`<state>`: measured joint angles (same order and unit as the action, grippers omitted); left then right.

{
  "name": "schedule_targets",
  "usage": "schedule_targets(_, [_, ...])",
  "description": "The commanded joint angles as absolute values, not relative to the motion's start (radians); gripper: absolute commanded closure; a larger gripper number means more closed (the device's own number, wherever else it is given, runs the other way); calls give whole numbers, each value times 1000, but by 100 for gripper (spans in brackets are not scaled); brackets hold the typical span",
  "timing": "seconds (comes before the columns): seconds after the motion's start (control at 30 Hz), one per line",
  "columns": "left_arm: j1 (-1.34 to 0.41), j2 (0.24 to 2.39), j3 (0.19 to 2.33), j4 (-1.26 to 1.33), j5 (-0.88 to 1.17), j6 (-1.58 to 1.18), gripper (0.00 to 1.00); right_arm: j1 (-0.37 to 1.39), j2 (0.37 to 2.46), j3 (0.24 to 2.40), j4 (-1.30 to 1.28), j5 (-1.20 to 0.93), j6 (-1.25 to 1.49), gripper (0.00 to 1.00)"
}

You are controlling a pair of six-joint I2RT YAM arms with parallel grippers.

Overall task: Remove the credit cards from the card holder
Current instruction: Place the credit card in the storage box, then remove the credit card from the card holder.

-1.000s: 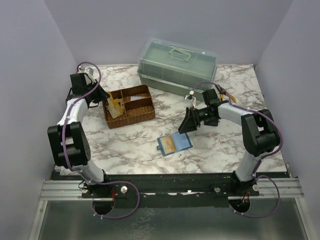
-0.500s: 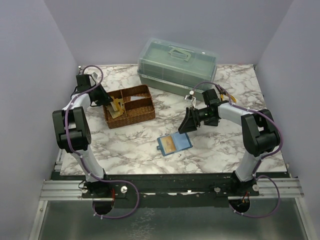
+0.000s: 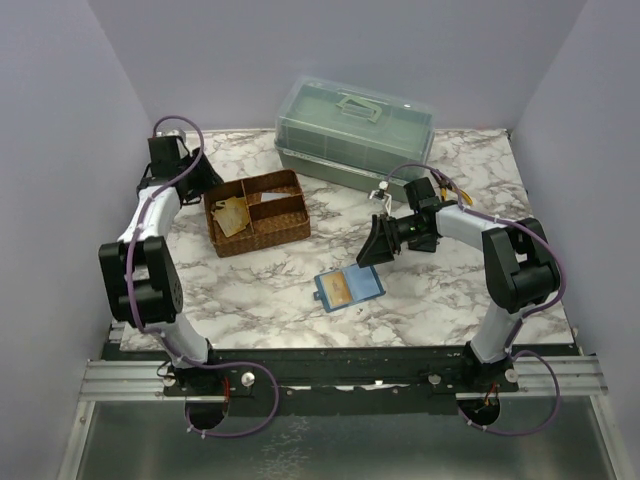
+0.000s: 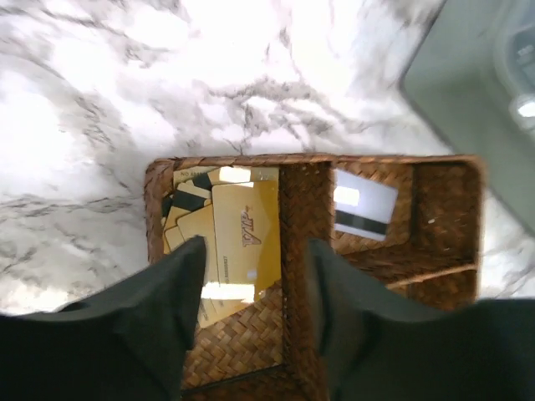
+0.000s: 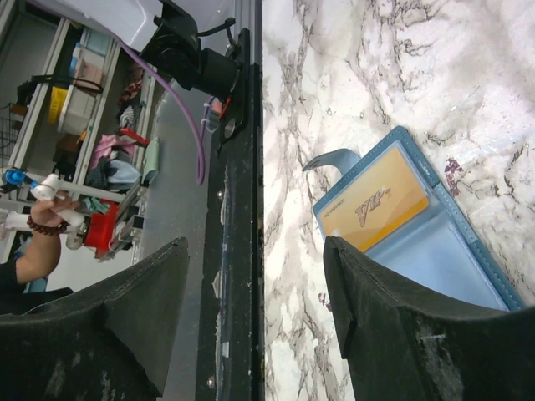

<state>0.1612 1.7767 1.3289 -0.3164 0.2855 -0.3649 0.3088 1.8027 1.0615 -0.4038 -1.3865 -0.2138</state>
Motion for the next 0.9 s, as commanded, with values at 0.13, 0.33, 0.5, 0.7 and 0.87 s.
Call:
schedule_targets(0.13, [236, 1366, 983, 8, 374, -613, 1, 314, 1798, 1085, -448, -1398, -280, 29])
schedule_targets(0.33, [256, 1256, 807, 165, 700, -857, 1, 316, 1749, 1072, -451, -1355, -317, 29])
schedule_targets(0.5, [153, 1097, 692, 158, 728, -911, 2, 328, 1732, 1038, -412, -1365, -313, 29])
schedule_targets(0.7, [-37, 894, 534, 122, 609, -1011, 4, 343, 1700, 986, -333, -1370, -317, 27])
schedule_targets(0.87, [-240, 795, 422, 113, 463, -1090, 4, 387, 1691, 937, -241, -1335, -247, 27])
